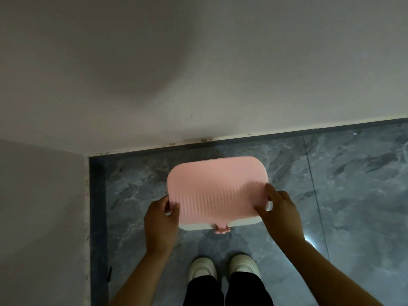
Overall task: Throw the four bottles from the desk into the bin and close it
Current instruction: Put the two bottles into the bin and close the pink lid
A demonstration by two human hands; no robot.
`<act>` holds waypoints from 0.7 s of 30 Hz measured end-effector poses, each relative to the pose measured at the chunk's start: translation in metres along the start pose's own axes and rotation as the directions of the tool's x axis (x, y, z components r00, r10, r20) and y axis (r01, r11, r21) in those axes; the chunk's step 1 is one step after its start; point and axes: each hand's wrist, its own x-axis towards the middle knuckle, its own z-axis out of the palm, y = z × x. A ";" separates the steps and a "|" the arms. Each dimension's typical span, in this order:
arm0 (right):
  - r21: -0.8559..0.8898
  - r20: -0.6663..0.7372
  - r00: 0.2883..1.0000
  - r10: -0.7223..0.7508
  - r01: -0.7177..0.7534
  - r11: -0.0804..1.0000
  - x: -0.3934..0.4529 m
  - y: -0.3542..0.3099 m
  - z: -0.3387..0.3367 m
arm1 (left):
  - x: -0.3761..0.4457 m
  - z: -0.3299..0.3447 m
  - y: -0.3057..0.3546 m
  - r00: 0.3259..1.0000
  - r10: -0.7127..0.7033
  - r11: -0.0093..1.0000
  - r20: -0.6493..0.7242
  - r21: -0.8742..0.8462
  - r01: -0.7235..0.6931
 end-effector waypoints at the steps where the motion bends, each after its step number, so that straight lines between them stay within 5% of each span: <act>1: -0.005 0.000 1.000 -0.003 0.003 1.000 -0.001 0.000 0.001 | -0.002 0.001 -0.001 1.000 -0.002 1.000 0.002 -0.004 0.002; 21: 0.021 0.057 0.998 -0.005 0.004 1.000 -0.006 -0.004 -0.003 | -0.009 0.001 -0.005 0.997 -0.019 0.999 0.077 0.043 0.016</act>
